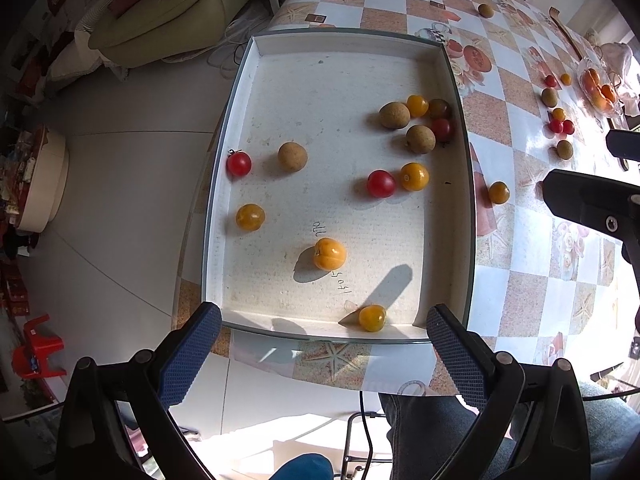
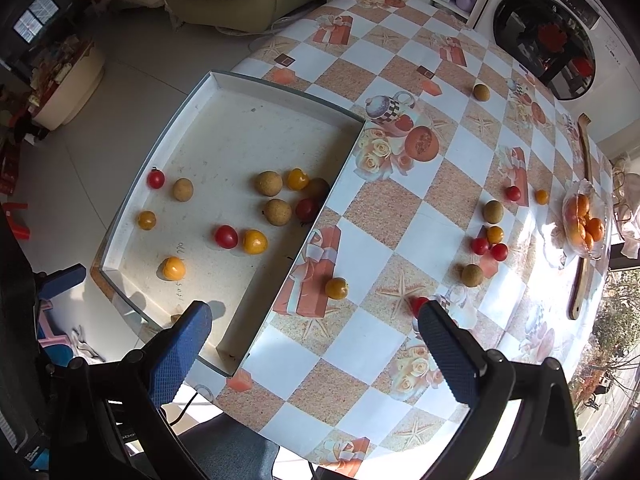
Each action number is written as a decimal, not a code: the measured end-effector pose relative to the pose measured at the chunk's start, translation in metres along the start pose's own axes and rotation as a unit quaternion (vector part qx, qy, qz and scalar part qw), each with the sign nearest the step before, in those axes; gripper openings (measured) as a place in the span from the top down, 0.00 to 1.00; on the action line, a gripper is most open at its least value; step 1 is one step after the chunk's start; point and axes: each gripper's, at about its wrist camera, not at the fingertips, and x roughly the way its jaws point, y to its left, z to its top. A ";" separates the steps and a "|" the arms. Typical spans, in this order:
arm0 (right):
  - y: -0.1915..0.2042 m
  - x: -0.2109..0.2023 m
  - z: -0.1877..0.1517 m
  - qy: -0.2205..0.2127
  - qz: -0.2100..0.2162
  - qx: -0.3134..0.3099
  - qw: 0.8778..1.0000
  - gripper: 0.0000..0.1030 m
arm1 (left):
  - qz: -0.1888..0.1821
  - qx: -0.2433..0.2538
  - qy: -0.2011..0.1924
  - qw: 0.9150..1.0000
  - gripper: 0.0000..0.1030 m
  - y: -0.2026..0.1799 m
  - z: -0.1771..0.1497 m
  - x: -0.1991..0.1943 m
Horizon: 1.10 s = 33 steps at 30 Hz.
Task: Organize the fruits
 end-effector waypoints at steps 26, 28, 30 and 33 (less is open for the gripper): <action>-0.001 0.006 -0.001 0.008 0.005 -0.001 1.000 0.00 | 0.005 0.004 0.008 1.000 0.00 -0.002 0.002 0.004; -0.001 0.005 -0.001 0.008 0.005 0.000 1.000 0.00 | 0.005 0.003 0.007 1.000 0.00 -0.002 0.002 0.004; -0.001 0.006 -0.001 0.008 0.005 -0.001 1.000 0.00 | 0.006 0.001 0.008 1.000 0.00 -0.002 0.002 0.005; -0.001 0.005 -0.001 0.008 0.005 -0.001 1.000 0.00 | 0.005 0.004 0.011 1.000 0.00 -0.002 0.001 0.006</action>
